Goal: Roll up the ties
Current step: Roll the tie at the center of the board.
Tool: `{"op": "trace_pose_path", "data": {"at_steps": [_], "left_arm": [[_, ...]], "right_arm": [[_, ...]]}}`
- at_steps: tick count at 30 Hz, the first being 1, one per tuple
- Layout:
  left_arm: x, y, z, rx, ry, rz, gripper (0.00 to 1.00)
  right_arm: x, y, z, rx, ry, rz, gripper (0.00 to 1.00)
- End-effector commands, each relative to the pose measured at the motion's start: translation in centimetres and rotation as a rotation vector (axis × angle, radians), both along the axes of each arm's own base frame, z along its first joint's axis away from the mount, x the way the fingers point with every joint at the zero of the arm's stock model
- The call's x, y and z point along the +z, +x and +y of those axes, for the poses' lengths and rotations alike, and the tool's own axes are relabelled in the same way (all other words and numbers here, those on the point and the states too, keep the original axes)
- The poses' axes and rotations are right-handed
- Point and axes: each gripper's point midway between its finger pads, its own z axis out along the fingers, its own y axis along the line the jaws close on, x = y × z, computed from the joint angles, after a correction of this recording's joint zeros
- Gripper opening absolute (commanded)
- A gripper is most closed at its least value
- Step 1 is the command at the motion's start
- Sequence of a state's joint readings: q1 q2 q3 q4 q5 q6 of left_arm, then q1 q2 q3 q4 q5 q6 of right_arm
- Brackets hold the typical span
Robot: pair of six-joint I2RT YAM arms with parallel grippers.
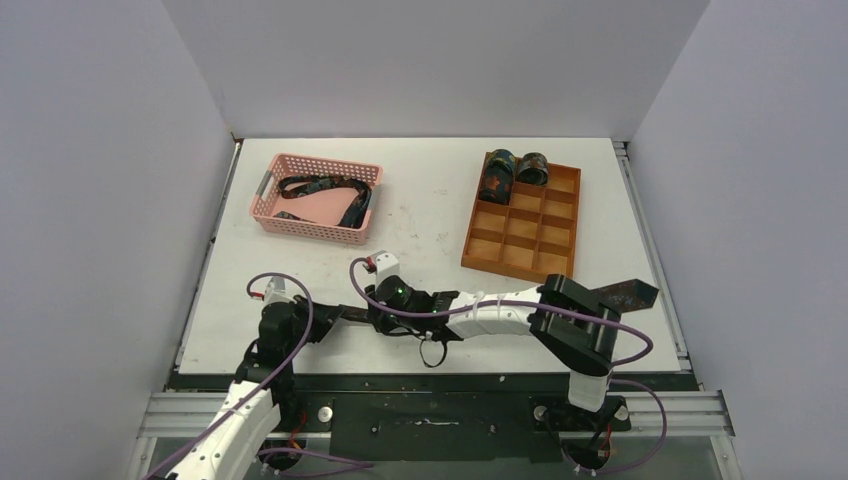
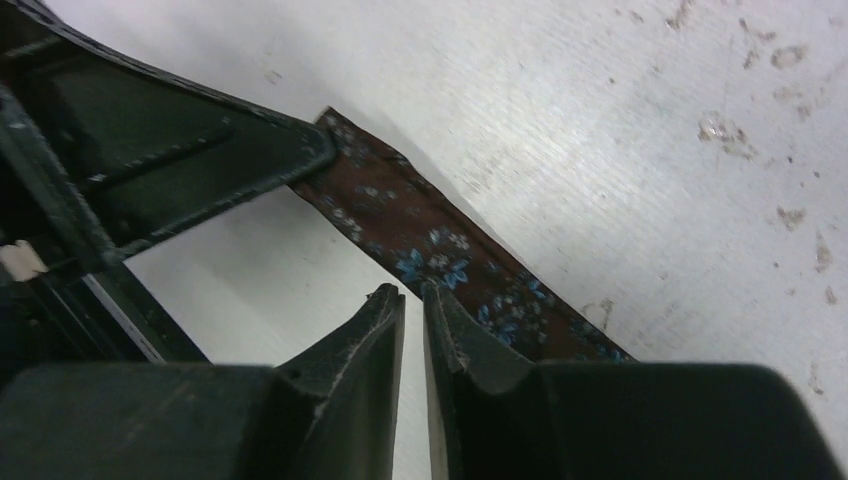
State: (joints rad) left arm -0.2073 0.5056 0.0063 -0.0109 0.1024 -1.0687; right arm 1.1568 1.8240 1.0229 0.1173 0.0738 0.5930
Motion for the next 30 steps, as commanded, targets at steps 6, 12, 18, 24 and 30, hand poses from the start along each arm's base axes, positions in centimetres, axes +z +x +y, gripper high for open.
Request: {"op": "trace_pose_path", "data": {"at_steps": [6,12,18,24,30], "left_arm": [[-1.5,-0.5,0.4,0.003,0.015,-0.001,0.0],[-1.2,-0.4,0.4,-0.002,0.021,-0.012,0.0],[-1.1,-0.4,0.2,-0.01,0.013,-0.024,0.0],[-1.2,-0.4,0.6,0.002,0.037,-0.019,0.0],[-1.3,-0.3,0.7,0.009,0.042,-0.014,0.0]], "right_arm": [[1.4,0.6,3.2,0.021,0.038,-0.031,0.08],[-1.6,0.6,2.5,0.006,-0.041,-0.002,0.05],[-4.0,0.4,1.8,-0.003,-0.085,0.028,0.05],[-1.6,0.2,2.0,0.012,-0.015,0.003,0.05],[2.7,0.3,1.9,0.012,0.055,-0.037,0.05]]}}
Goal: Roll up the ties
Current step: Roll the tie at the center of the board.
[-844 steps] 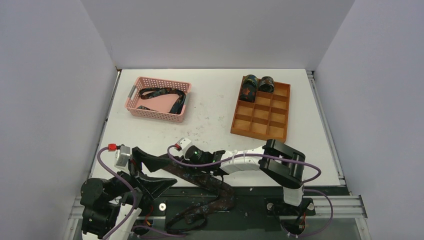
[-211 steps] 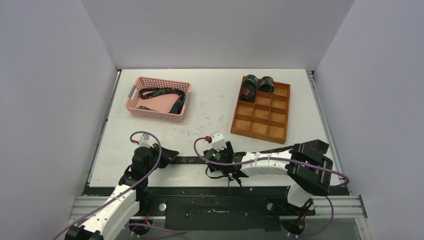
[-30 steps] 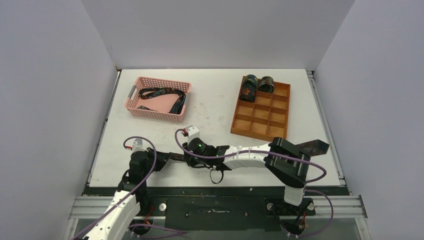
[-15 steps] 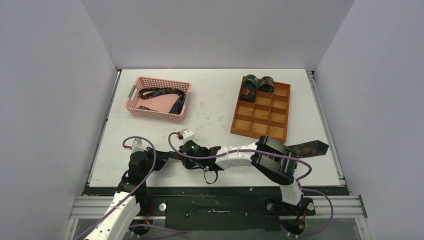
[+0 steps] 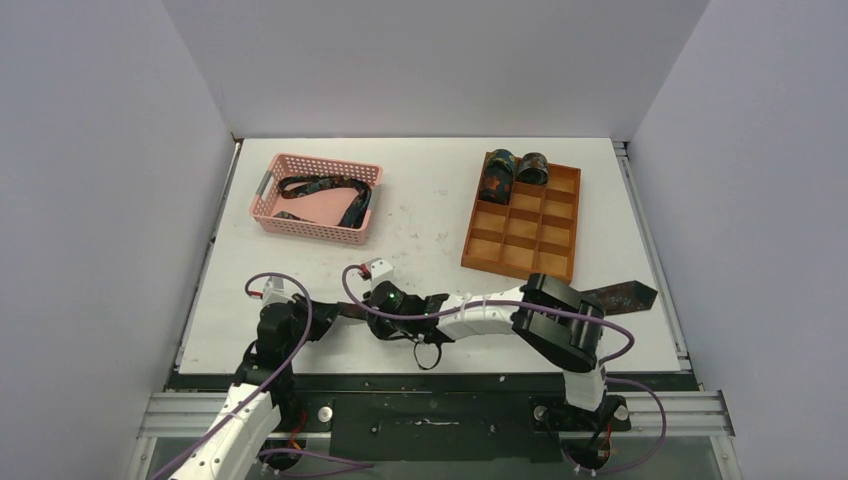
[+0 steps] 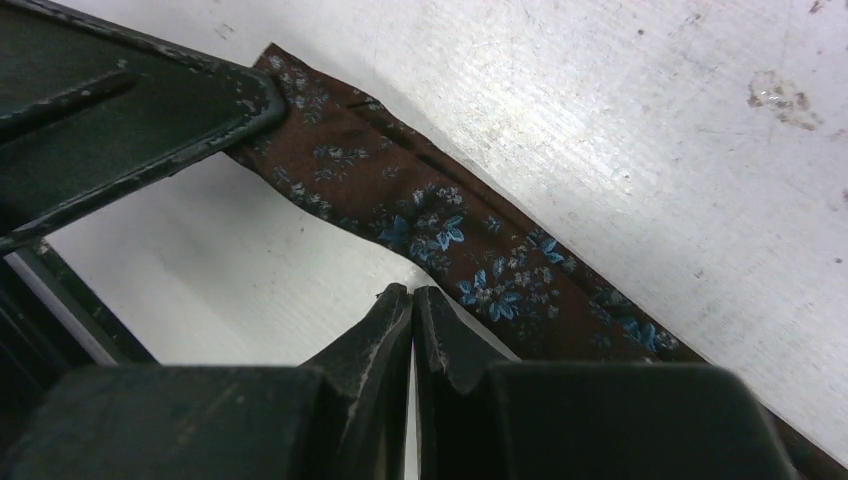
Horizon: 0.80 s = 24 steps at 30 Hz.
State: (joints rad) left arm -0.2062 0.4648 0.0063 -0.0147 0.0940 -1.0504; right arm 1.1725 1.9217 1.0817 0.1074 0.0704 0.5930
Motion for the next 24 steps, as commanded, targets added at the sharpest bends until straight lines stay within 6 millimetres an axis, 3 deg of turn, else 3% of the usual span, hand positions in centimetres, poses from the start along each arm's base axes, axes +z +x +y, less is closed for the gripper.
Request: {"op": "trace_pose_path", "data": {"at_steps": [1,8,17,24], "left_arm": [[-2.0,-0.6,0.6,0.011,0.03,0.028,0.0],[-2.0,-0.6,0.6,0.01,0.031,0.026,0.0],[-2.0,-0.5,0.6,0.009,0.033,0.03,0.0],[-2.0,-0.5,0.6,0.009,0.041,0.034,0.0]], "right_arm": [[5.5,0.8,0.6,-0.012,0.102,-0.065,0.05],[4.7,3.3,0.1,-0.049,0.085,-0.043,0.05],[2.0,3.7,0.3,-0.048,0.082,0.015,0.05],[3.2,3.4,0.6,-0.041,0.102,-0.004,0.05]]}}
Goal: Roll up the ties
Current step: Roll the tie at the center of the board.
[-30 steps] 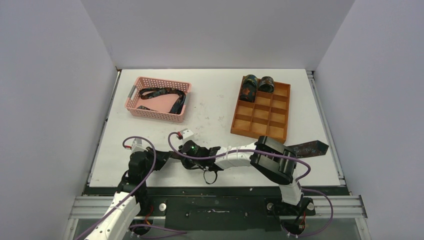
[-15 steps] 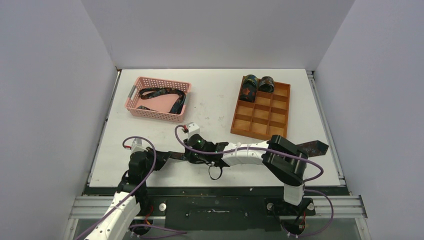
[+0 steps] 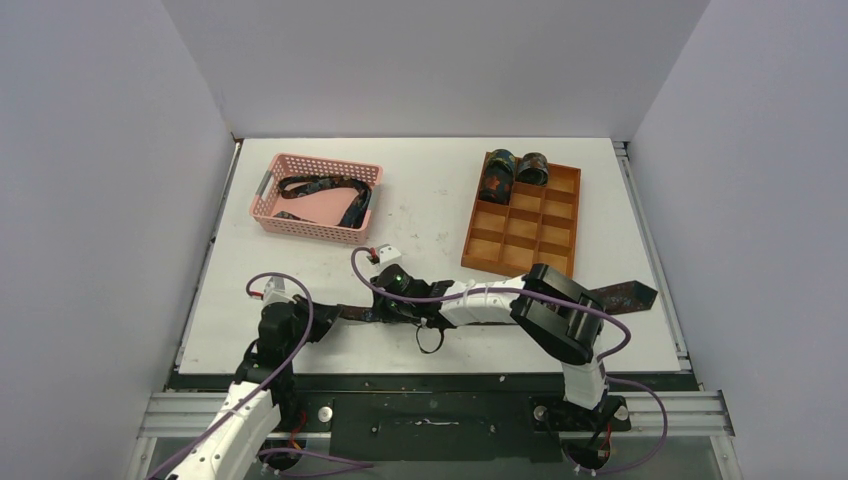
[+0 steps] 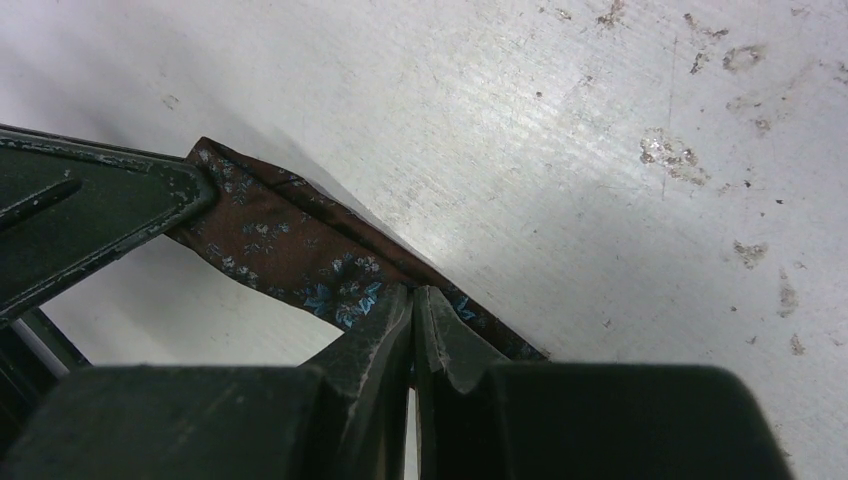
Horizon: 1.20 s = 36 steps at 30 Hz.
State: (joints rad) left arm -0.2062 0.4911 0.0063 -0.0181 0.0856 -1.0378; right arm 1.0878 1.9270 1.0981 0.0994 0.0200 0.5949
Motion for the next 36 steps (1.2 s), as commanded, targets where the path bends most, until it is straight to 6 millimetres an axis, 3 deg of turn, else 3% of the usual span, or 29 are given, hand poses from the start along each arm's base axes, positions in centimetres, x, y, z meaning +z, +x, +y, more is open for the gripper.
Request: {"op": "trace_pose_path", "data": {"at_steps": [1,6,9,17,22,25,30,36], "left_arm": [[-1.4,-0.3,0.4,0.007,0.021,0.01,0.0],[-1.4,-0.3,0.4,0.006,0.022,0.008,0.0],[-1.3,-0.2,0.4,0.007,0.022,0.007,0.0],[-1.3,-0.3,0.4,0.003,0.018,0.007,0.0],[-0.1,-0.3,0.0,-0.016,0.009,-0.014,0.0],[1.9,0.1,-0.4,-0.035,0.001,-0.056,0.0],[2.1,-0.1,-0.6,-0.053,0.0,-0.051,0.0],[3.8,0.2,-0.8,-0.06,0.001,-0.077,0.0]], "right_arm": [[3.2,0.4,1.5,0.003,0.085,-0.04,0.05],[4.8,0.2,1.8,0.008,0.108,-0.067,0.05],[4.8,0.0,2.3,0.023,0.104,-0.068,0.05],[1.7,-0.6,1.9,0.032,0.05,-0.014,0.05],[-1.3,-1.0,1.3,0.027,-0.014,0.024,0.05],[-2.7,-1.4,1.5,0.038,-0.01,0.063,0.05],[-3.2,-1.6,2.4,0.043,0.04,0.086,0.05],[-2.8,-1.7,4.5,0.07,0.188,0.145,0.05]]}}
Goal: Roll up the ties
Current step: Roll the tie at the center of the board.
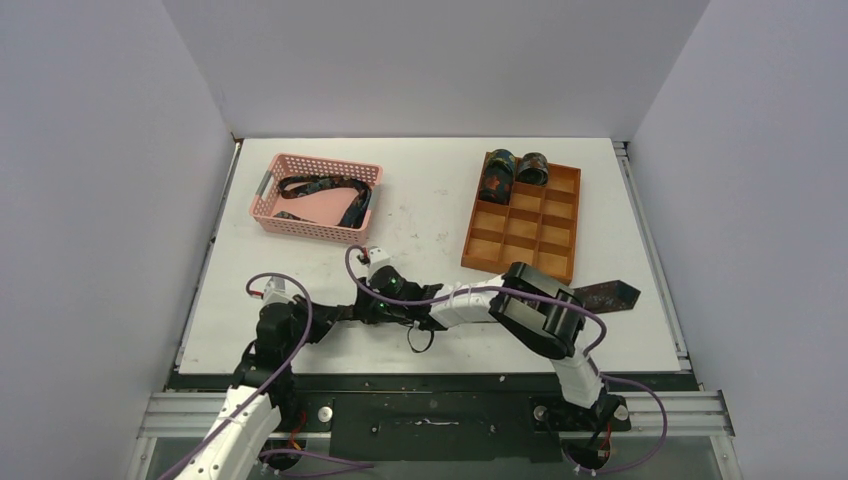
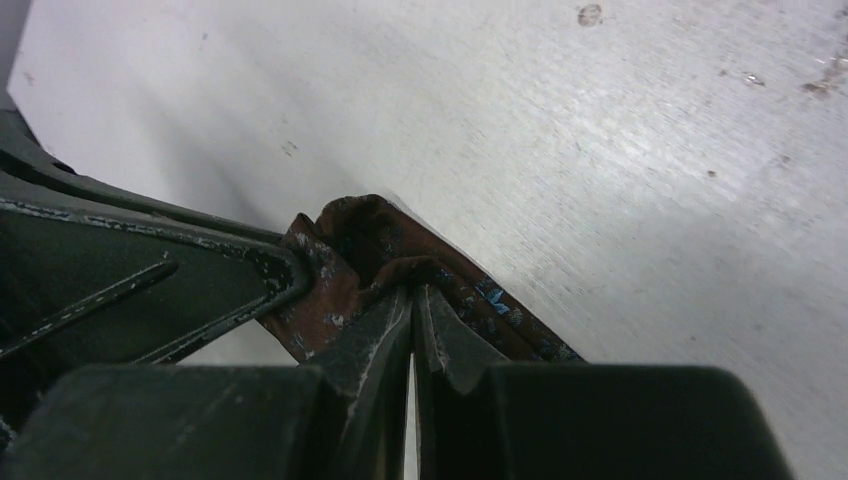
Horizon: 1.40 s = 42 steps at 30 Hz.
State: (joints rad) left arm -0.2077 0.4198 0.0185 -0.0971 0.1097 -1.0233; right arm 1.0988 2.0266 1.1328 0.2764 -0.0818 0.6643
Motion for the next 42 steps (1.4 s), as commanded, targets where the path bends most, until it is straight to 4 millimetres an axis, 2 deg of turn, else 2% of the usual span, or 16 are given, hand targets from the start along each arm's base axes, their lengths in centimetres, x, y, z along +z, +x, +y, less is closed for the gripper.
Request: {"op": "trace_pose_path", "data": {"at_steps": [1,6,12,19,25,31,34,38,42], "left_arm": [[3.7,0.8,-0.5,-0.031,0.002,-0.073,0.0],[5.8,1.2,-0.1,-0.018,0.033,-0.088,0.0],[7.9,1.9,0.6,0.006,0.076,-0.118,0.0],[8.3,1.9,-0.3,-0.039,0.059,-0.14,0.0],[9.2,2.0,-0.9,-0.066,0.045,-0.166,0.0],[9.1,2.3,-2.1,-0.111,0.061,-0.165,0.0],[8.6,2.2,-1.4,-0.092,0.132,-0.14,0.0],[8.7,2.2,0.0,-0.035,0.2,-0.144,0.0],[8.6,2.1,1.0,0.001,0.245,-0.13,0.0]], "right_arm": [[-2.5,-1.1,0.5,0.031,0.053,0.105,0.05],[-2.6,-1.2,1.5,0.031,0.13,0.15,0.05],[-3.6,-1.0,1.1,0.012,0.131,0.175,0.05],[-5.0,-1.0,1.6,0.01,0.154,0.212,0.05],[-5.2,-1.1,2.8,0.015,0.207,0.237,0.05],[-4.3,-1.5,4.9,0.053,0.268,0.242,0.05],[-3.2,-0.7,4.3,0.03,0.242,0.2,0.06],[-1.8,0.4,3.2,0.0,0.206,0.154,0.23],[-0.9,1.3,2.5,-0.03,0.205,0.148,0.28]]}}
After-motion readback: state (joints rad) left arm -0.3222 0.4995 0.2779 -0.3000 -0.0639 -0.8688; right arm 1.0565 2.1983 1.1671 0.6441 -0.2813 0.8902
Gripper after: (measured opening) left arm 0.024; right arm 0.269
